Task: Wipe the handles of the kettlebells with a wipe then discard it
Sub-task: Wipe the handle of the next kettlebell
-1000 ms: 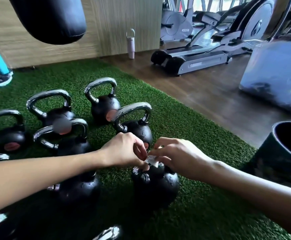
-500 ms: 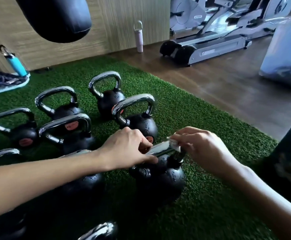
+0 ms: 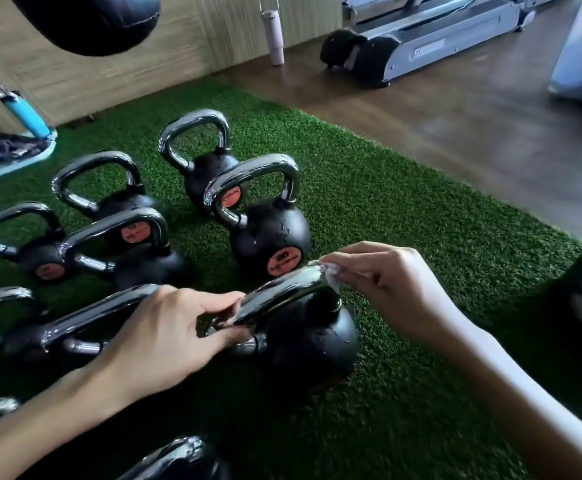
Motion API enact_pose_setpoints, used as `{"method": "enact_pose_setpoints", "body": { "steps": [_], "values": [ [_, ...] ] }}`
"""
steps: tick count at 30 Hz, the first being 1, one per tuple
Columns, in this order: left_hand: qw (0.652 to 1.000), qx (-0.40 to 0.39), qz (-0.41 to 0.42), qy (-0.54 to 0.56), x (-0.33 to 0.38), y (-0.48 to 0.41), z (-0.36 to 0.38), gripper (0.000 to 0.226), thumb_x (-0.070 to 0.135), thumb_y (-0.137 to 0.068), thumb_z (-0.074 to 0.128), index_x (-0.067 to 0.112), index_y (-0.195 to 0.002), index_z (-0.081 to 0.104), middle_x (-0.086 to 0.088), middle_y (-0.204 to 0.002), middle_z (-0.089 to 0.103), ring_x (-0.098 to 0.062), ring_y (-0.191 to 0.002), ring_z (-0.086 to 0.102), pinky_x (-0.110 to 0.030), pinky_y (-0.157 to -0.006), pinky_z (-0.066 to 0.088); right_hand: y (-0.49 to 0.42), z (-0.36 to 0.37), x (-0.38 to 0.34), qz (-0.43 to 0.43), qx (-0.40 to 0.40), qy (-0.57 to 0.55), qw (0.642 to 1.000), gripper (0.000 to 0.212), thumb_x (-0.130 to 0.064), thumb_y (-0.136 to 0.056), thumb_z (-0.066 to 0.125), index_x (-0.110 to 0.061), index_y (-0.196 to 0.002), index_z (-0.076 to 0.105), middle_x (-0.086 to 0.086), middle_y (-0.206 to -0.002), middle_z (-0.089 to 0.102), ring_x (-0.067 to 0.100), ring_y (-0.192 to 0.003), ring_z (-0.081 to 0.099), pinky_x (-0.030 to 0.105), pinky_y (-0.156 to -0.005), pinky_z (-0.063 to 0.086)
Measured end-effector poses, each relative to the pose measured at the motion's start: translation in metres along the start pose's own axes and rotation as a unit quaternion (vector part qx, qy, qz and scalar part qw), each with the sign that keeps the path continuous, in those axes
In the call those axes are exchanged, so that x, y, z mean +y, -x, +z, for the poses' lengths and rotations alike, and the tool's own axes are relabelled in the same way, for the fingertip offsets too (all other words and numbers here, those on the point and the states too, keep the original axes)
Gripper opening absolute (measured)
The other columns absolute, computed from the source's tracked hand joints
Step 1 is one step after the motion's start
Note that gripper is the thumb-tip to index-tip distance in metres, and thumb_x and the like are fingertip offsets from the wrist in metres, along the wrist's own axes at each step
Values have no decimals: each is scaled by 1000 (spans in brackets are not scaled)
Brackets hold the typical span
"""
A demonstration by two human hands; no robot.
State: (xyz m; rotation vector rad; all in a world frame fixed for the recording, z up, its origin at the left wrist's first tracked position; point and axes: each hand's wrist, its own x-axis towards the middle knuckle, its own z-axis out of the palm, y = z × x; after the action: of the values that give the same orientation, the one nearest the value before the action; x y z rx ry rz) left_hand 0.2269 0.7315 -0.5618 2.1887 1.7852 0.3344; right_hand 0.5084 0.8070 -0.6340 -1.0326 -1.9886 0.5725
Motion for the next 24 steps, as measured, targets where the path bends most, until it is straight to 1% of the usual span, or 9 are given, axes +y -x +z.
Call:
{"method": "enact_pose_setpoints", "body": {
  "steps": [2, 4, 7, 12, 14, 17, 19, 21, 24],
  "values": [
    [1000, -4, -13, 5, -15, 6, -1, 59, 86, -71, 60, 45, -112, 73, 12, -47, 34, -6, -43, 24, -11, -43, 22, 0, 13, -6, -22, 11, -39, 999, 22, -22, -94, 71, -26, -115, 77, -18, -115, 72, -5, -101, 68, 23, -85, 56],
    [1000, 5, -23, 17, -23, 10, 0, 56, 81, -70, 69, 48, -116, 70, 14, -54, 34, -6, -44, 21, -18, -42, 14, 4, 24, -6, -22, 25, -81, 996, 25, -14, -93, 72, -23, -115, 77, -14, -119, 72, -4, -108, 66, 20, -92, 53],
    [999, 31, -19, 16, -21, 13, 1, 51, 55, -67, 81, 39, -115, 72, 12, -52, 25, -7, -41, 16, -16, -41, 9, 18, 39, 8, 71, 40, -165, 983, 28, -14, -91, 72, -26, -116, 75, -16, -119, 72, -4, -113, 65, 25, -99, 52],
    [999, 24, -29, 33, -26, 15, 2, 52, 62, -69, 78, 39, -116, 73, 14, -51, 32, -6, -43, 17, -20, -42, 12, 32, 56, 20, 189, 27, -236, 953, 29, -18, -89, 75, -34, -112, 75, -16, -112, 74, 1, -111, 68, 38, -102, 53],
    [999, 29, -19, 33, -25, 12, 2, 54, 73, -73, 72, 41, -116, 73, 9, -48, 36, -7, -41, 18, -18, -41, 12, 30, 53, 17, 198, 42, -282, 938, 26, -21, -88, 74, -31, -112, 77, -15, -93, 78, 5, -88, 71, 30, -86, 56],
    [999, 39, 11, 19, -5, 3, 1, 52, 63, -75, 77, 32, -116, 75, 21, -56, 52, -7, -37, 28, -6, -39, 15, 31, 39, 14, 208, 79, -319, 921, 22, -13, -89, 71, -19, -110, 76, -16, -56, 64, -3, -48, 46, 11, -49, 38],
    [998, 62, 33, -2, 10, -9, 7, 48, 46, -74, 85, 25, -116, 76, 40, -77, 59, 4, -46, 48, 3, -41, 21, 31, 25, 14, 204, 108, -303, 925, 19, -14, -89, 72, -20, -107, 77, -11, -65, 71, 4, -49, 42, 16, -45, 32],
    [997, 70, 37, -8, 21, -22, 15, 49, 50, -75, 82, 31, -119, 74, 29, -80, 68, 11, -76, 52, 2, -45, 27, 29, 10, 14, 201, 128, -299, 924, 17, -15, -86, 74, -21, -102, 75, -3, -87, 78, 11, -56, 46, 21, -49, 37],
    [999, 47, 19, -19, 28, -33, 15, 48, 65, -75, 75, 49, -120, 69, 17, -75, 72, 11, -75, 56, -6, -46, 31, 26, -10, 9, 195, 135, -267, 934, 15, -18, -81, 79, -23, -95, 77, -6, -101, 77, 18, -66, 60, 32, -64, 51]
  ]
}}
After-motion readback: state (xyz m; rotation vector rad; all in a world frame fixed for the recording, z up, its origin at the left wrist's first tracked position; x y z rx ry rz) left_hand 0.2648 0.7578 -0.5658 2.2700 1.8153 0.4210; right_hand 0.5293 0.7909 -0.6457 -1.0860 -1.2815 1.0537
